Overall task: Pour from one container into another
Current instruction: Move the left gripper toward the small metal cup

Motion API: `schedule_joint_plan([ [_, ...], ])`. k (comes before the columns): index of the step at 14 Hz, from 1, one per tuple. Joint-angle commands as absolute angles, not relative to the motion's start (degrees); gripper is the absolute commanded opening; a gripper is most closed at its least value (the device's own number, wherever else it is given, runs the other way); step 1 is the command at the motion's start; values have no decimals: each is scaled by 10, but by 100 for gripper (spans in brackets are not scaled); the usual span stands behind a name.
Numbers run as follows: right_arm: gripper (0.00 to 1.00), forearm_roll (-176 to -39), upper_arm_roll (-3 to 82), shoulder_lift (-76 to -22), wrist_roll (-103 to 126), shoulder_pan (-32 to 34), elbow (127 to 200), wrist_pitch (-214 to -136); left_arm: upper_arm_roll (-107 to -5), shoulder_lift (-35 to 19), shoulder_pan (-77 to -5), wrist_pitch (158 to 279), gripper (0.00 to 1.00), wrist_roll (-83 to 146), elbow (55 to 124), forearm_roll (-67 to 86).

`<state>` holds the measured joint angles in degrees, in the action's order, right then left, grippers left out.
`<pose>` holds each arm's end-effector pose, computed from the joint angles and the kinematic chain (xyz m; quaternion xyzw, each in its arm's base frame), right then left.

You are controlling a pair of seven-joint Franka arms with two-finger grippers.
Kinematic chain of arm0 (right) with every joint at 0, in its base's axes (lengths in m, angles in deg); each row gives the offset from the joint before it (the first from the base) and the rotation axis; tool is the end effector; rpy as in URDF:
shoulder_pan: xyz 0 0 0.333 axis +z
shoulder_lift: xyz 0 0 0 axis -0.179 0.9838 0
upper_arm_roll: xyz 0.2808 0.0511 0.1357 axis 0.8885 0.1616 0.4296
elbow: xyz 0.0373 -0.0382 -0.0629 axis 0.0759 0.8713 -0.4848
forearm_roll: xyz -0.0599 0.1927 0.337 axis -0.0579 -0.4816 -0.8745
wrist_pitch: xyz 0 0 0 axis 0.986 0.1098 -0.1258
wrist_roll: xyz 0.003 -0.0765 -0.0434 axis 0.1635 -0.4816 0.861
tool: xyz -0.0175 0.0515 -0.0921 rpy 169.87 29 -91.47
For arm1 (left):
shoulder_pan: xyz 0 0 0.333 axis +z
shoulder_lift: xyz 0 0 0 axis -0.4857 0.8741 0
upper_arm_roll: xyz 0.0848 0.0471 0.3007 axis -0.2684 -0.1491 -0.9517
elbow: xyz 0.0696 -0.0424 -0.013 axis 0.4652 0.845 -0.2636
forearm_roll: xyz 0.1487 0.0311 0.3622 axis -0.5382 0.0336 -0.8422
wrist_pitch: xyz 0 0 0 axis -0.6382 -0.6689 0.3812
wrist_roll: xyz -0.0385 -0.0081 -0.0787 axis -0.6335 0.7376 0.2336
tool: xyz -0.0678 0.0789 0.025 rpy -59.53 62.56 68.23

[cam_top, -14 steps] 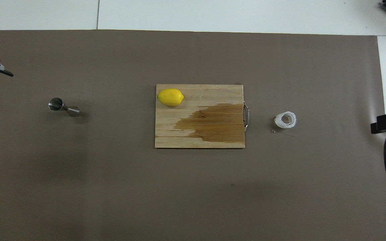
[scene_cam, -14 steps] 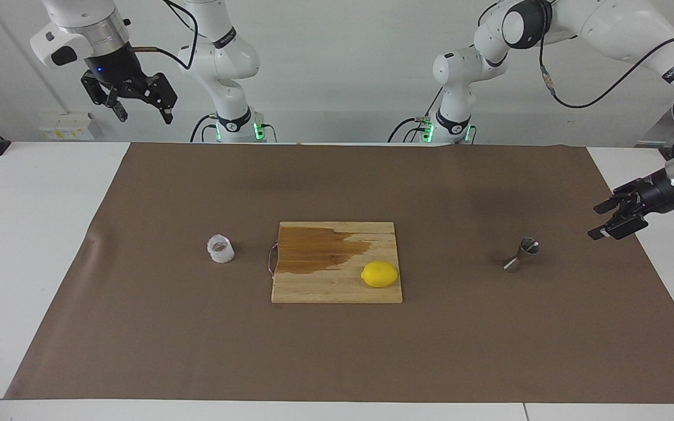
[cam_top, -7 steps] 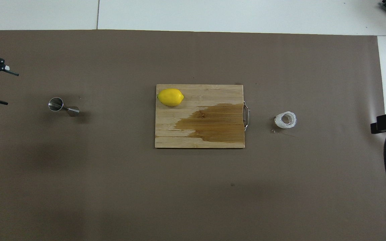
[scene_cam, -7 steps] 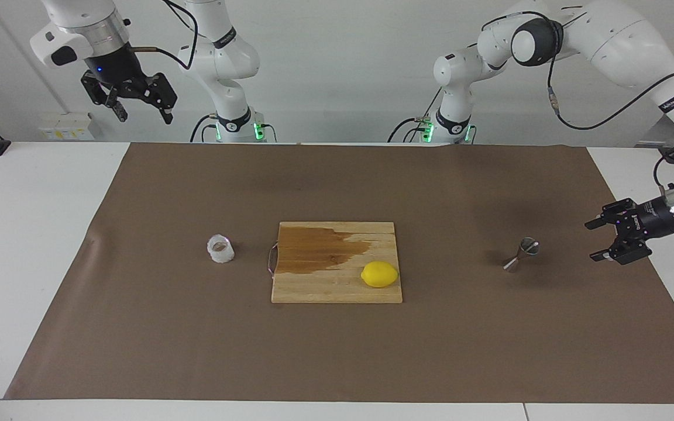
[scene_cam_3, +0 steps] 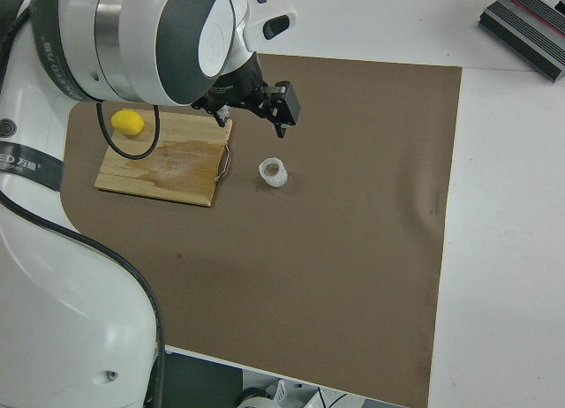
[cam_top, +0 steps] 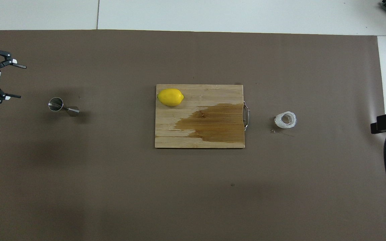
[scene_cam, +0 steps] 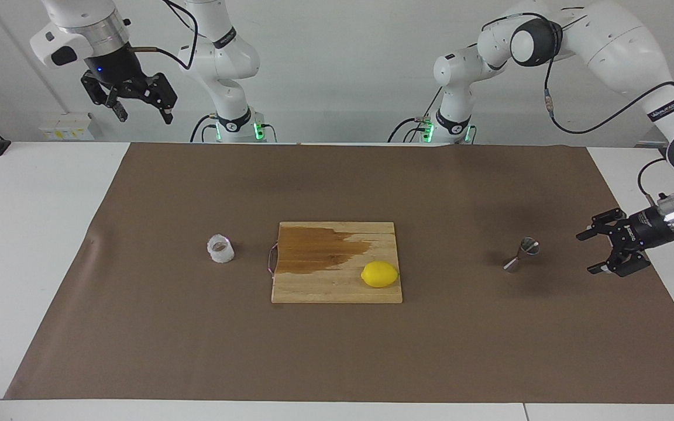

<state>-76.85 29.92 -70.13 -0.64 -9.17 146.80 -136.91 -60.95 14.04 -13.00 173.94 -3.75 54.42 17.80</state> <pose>0.5022 -0.0132 0.6826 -0.9987 0.0459 0.0229 0.0036 0.6812 0.1556 0.4219 0.7602 0.5788 -0.1784 0.2348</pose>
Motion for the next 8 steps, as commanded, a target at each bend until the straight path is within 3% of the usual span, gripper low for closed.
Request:
schedule_joint_plan([
  [1, 100, -764, 300, -711, 6, -96, 1475, -1364, -607, 102, -111, 1775, 100, -41, 631, 212],
  [8, 100, -764, 300, -711, 6, -96, 1475, -1364, -607, 81, -113, 1802, 100, -41, 736, 308],
])
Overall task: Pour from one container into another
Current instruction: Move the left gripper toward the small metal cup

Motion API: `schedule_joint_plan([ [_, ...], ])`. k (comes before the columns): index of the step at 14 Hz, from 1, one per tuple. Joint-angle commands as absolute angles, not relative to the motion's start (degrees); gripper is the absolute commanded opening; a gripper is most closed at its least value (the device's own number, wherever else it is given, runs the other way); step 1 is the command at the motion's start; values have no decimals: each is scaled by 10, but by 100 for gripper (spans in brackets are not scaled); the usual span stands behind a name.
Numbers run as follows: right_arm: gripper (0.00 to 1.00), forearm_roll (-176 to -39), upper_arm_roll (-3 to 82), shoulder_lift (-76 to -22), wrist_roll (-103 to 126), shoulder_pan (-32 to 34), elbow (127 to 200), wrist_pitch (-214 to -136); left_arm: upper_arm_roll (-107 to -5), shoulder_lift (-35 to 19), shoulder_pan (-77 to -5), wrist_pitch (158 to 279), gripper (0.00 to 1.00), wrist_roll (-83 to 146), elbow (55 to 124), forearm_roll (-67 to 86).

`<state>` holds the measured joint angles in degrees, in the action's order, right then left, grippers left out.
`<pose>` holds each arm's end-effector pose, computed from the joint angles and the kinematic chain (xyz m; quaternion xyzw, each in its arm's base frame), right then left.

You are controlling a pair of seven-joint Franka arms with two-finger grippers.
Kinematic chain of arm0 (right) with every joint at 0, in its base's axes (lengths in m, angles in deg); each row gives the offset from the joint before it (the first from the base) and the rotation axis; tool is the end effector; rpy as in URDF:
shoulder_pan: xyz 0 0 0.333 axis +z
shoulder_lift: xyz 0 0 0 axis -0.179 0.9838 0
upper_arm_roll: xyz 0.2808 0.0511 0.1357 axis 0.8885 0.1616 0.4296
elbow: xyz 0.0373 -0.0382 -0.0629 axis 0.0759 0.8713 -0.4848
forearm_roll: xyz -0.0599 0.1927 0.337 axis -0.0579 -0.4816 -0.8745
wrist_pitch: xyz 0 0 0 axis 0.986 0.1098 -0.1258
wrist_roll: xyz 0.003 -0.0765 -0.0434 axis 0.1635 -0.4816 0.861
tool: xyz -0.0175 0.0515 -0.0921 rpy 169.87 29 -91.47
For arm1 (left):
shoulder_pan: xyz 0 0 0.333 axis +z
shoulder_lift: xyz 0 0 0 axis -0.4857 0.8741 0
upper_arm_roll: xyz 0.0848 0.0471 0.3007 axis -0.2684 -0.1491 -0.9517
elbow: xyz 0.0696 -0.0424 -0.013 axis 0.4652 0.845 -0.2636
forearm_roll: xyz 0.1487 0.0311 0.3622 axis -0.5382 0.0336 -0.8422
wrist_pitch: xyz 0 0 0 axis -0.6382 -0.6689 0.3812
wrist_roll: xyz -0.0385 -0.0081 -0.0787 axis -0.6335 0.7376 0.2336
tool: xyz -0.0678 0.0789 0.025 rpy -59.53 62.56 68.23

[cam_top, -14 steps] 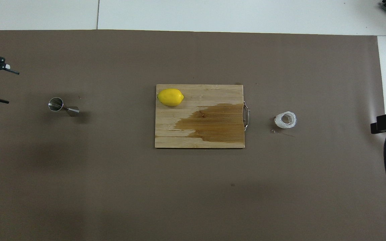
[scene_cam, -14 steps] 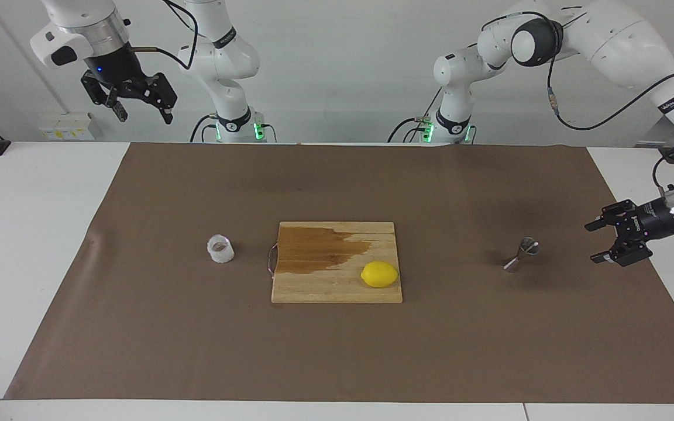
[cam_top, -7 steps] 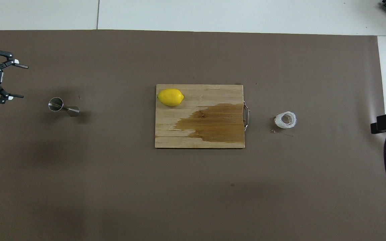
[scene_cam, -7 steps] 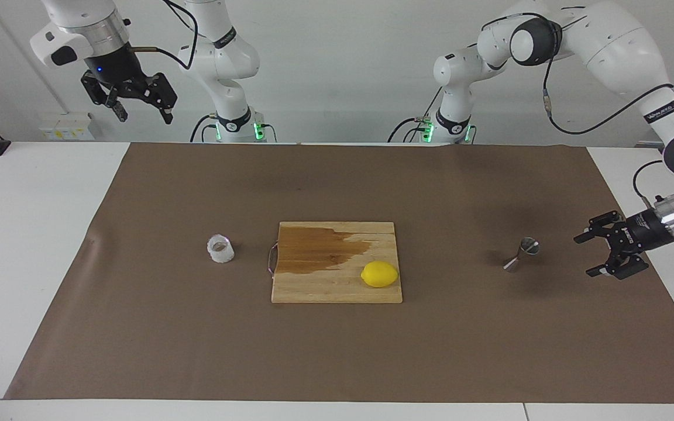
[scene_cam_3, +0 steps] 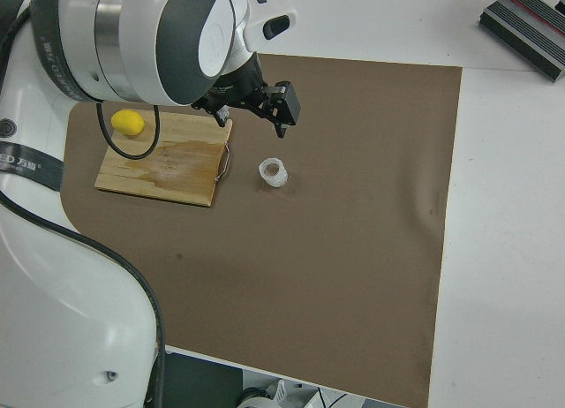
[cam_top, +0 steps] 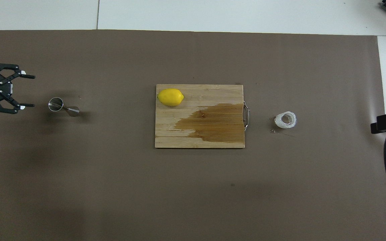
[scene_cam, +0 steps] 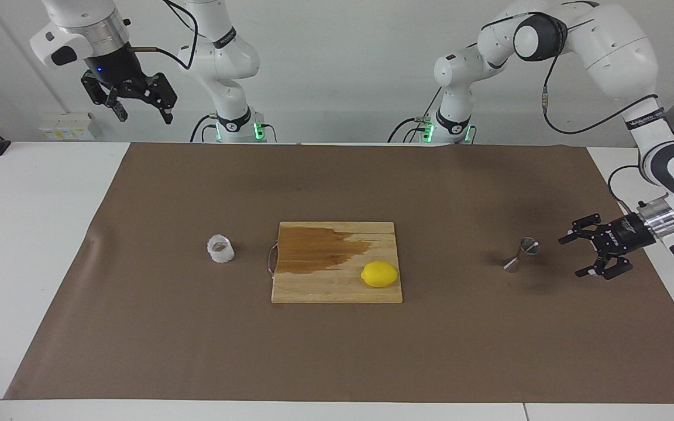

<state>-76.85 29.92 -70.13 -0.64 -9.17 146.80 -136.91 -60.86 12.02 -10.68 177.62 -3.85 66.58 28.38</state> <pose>0.5022 -0.0132 0.6826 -0.9987 0.0459 0.0229 0.0036 0.6530 0.1651 0.3631 0.6833 0.6211 -0.2407 0.2989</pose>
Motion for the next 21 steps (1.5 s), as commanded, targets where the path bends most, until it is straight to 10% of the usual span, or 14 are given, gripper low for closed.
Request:
schedule_joint_plan([
  [1, 100, -764, 300, -711, 5, -96, 1475, -1364, -607, 67, -111, 1815, 100, -41, 771, 328],
  [21, 100, -764, 300, -711, 6, -96, 1475, -1364, -607, 95, -100, 1832, 100, 40, 865, 456],
])
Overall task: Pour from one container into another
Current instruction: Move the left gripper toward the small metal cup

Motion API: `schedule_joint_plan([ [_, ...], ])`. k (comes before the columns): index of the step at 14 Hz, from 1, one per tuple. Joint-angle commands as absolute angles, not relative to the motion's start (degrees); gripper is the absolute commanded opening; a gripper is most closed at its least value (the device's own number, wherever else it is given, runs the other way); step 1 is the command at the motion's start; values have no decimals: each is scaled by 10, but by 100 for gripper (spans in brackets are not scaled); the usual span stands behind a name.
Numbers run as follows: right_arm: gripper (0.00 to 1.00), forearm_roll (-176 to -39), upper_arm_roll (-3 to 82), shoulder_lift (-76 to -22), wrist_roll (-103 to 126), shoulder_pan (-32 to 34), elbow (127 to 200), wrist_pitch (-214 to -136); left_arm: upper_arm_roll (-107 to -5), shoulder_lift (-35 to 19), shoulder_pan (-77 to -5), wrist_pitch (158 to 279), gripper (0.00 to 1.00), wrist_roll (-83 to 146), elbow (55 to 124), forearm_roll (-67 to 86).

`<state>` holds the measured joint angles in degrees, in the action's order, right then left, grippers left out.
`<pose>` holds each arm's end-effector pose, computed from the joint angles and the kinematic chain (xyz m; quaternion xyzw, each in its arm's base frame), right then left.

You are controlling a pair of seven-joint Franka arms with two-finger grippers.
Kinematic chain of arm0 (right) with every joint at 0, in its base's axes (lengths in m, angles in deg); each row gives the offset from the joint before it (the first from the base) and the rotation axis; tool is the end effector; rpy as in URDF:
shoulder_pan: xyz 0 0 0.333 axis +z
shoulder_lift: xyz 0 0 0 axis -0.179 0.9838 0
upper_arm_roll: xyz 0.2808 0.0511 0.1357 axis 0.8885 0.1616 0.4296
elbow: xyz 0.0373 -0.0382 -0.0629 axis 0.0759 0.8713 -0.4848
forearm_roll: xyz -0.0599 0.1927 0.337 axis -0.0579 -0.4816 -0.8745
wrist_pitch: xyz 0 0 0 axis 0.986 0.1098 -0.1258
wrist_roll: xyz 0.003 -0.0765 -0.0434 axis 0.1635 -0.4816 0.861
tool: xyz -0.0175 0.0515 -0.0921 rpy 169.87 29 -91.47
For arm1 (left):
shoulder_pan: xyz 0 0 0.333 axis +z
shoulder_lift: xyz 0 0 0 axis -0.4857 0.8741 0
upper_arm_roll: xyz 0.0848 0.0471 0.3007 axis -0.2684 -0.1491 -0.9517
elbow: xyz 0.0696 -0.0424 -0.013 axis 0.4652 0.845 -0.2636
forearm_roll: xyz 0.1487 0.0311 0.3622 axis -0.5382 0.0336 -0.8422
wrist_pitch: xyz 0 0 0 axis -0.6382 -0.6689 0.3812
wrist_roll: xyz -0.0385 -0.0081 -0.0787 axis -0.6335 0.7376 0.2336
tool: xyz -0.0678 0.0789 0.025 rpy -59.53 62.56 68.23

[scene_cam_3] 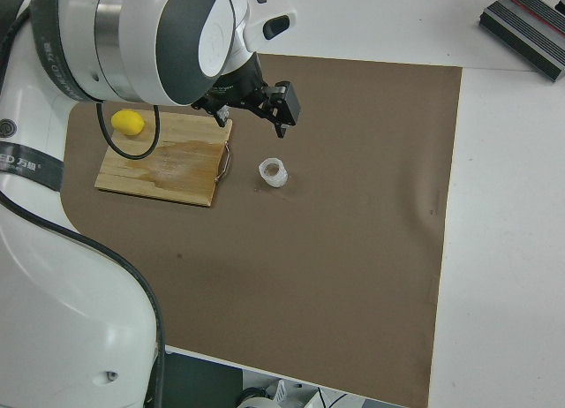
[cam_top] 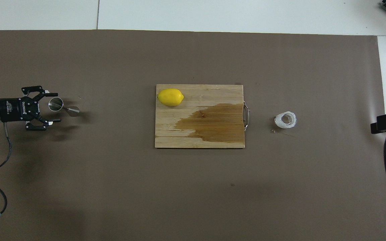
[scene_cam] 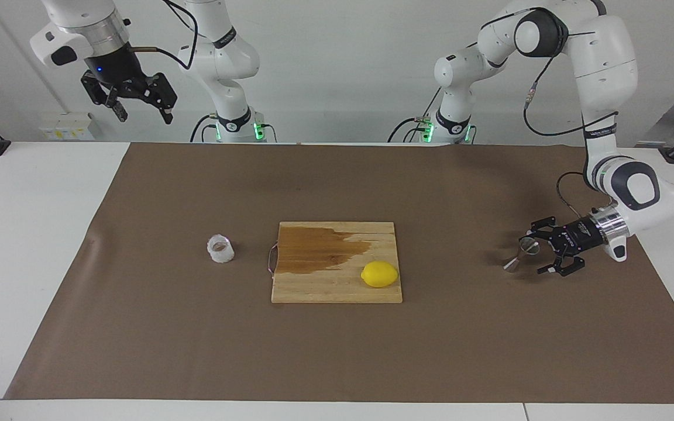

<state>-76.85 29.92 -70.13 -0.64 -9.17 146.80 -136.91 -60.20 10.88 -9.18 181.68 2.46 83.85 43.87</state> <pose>0.5022 -0.0132 0.6826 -0.9987 0.0459 0.0229 0.0036 0.5997 0.1476 0.2664 0.5826 0.6435 -0.3170 0.3820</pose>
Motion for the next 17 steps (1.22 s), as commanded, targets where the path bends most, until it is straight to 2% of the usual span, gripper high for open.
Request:
schedule_joint_plan([
  [1, 100, -764, 300, -711, 6, -96, 1475, -1364, -607, 95, -100, 1837, 100, 44, 873, 470],
  [13, 100, -764, 300, -711, 6, -96, 1475, -1364, -606, 76, -105, 1840, 100, 111, 934, 559],
  [17, 100, -764, 300, -711, 6, -96, 1475, -1364, -607, 73, -108, 1845, 88, 111, 939, 581],
])
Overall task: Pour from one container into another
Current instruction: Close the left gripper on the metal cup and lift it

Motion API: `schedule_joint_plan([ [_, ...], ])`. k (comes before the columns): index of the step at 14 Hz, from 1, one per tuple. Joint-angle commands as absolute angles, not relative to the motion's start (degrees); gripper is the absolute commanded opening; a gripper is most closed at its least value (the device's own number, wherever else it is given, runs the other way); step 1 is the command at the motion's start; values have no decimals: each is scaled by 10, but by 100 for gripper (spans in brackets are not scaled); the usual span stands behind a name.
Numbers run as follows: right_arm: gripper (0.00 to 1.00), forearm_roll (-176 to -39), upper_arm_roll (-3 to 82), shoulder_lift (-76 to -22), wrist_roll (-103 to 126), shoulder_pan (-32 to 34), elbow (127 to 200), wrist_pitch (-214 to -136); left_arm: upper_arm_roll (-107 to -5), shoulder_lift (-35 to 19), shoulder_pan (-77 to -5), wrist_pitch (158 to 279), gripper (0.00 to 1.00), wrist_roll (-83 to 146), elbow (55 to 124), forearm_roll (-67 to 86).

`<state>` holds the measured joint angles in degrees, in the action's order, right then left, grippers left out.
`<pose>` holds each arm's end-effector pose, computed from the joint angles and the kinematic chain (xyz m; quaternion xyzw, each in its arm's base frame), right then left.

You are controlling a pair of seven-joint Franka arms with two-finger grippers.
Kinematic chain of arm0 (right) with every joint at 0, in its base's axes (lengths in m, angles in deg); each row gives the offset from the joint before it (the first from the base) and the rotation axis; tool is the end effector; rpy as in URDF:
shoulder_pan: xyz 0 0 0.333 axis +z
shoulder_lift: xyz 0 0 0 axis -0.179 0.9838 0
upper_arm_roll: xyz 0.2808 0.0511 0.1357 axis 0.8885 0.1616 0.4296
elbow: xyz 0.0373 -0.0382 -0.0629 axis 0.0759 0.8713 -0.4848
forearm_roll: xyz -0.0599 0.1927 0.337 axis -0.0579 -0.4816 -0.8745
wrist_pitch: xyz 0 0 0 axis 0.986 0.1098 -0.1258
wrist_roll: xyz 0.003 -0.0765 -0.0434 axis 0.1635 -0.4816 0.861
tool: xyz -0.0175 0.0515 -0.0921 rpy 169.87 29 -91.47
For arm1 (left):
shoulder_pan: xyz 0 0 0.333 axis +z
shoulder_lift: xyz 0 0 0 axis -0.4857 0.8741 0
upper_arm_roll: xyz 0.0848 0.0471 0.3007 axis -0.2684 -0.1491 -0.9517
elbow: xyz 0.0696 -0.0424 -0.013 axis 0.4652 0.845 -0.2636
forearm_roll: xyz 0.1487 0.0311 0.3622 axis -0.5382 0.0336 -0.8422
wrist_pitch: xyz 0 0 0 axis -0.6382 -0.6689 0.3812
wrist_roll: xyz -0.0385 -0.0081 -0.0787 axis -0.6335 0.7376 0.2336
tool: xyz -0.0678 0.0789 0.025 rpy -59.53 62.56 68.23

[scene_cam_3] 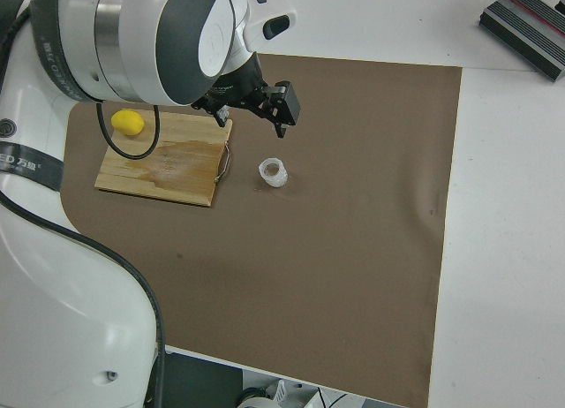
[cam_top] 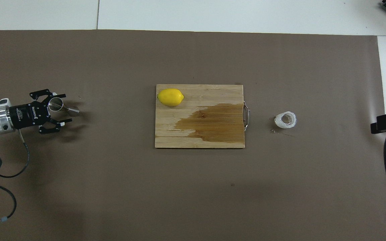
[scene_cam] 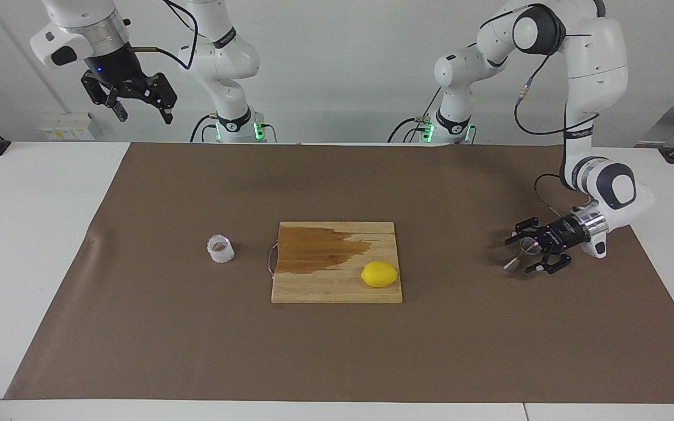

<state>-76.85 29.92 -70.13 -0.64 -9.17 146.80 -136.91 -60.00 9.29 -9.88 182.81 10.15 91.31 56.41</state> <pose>0.5022 -0.0132 0.6826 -0.9987 0.0459 0.0229 0.0036 0.5802 0.1245 0.2453 0.5352 0.6303 -0.3194 0.4627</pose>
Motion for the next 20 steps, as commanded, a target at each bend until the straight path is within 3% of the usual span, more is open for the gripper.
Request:
schedule_joint_plan([
  [1, 100, -764, 300, -711, 6, -96, 1475, -1364, -607, 73, -108, 1846, 86, 111, 939, 582],
  [6, 100, -764, 300, -711, 6, -96, 1475, -1364, -607, 73, -105, 1860, 67, 111, 946, 582],
  [8, 100, -764, 300, -711, 5, -96, 1475, -1364, -607, 72, -105, 1861, 46, 111, 947, 582],
  [9, 100, -764, 300, -711, 6, -96, 1475, -1364, -607, 72, -104, 1862, 30, 111, 947, 585],
  [10, 100, -764, 300, -711, 6, -96, 1475, -1364, -607, 72, -103, 1861, 7, 110, 947, 589],
  [11, 100, -764, 300, -711, 6, -96, 1475, -1364, -607, 72, -103, 1860, 0, 110, 947, 591],
  [16, 100, -764, 300, -711, 5, -96, 1475, -1364, -606, 70, -104, 1852, 0, 98, 938, 611],
  [20, 100, -764, 300, -711, 5, -96, 1475, -1364, -597, 32, -129, 1852, 0, 33, 929, 613],
])
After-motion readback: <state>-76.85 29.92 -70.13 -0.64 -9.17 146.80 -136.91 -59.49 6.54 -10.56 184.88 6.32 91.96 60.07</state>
